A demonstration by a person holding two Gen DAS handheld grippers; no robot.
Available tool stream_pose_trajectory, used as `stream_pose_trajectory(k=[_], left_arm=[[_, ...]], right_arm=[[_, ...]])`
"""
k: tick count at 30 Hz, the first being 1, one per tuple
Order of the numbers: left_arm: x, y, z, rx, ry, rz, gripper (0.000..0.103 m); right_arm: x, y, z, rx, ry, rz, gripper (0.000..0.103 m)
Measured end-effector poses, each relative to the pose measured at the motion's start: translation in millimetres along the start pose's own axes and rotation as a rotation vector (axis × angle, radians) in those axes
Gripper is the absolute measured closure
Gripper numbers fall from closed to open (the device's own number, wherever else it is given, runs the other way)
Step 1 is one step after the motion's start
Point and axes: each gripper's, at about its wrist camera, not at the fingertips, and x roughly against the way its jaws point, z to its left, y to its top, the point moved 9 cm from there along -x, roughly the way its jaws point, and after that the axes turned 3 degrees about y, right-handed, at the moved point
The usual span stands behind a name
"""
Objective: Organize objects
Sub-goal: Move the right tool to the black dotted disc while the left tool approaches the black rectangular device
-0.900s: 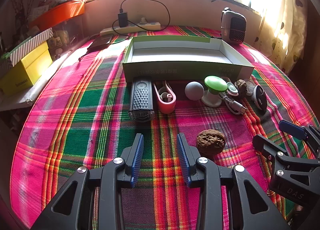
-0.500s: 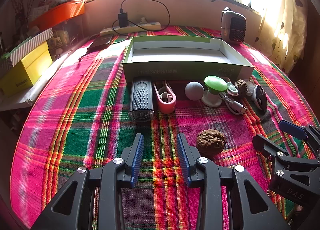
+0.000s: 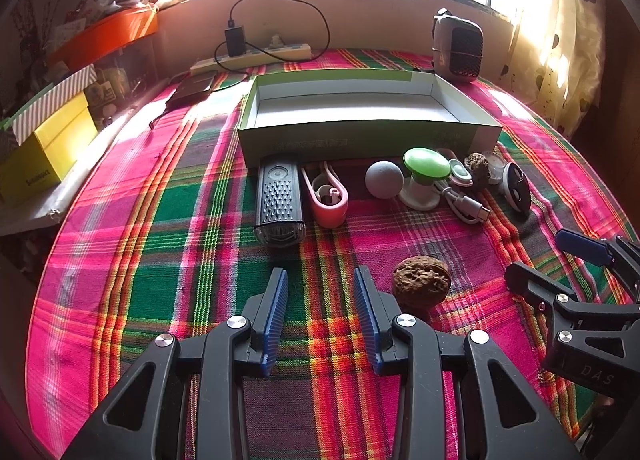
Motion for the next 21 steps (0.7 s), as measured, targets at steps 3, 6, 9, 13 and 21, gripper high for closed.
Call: stream_pose_trajectory(k=[3, 6, 9, 13, 21], left_arm=[[-0.7, -0.3, 2.3, 0.009, -0.033, 0.018, 0.071], [-1.3, -0.1, 3.3, 0.0, -0.046, 0.02, 0.071], [-1.5, 0.2, 4.1, -0.006, -0.058, 0.013, 0.071], [-2.5, 2.6, 9.3, 0.023, -0.083, 0.013, 0.071], [-7.1, 10.8, 30.6, 0.119, -0.088, 0.012, 0.071]], right_arm=[[-6.8, 5.6, -2.9, 0.002, 0.004, 0.009, 0.026], [-4.4, 6.3, -8.9, -0.023, -0.002, 0.02, 0.026], [-6.2, 11.1, -18.7, -0.053, -0.008, 0.029, 0.026], [-12.4, 18.0, -27.6, -0.045, -0.035, 0.044, 0.026], [-25.1, 31.6, -36.4, -0.03, -0.043, 0.061, 0.026]])
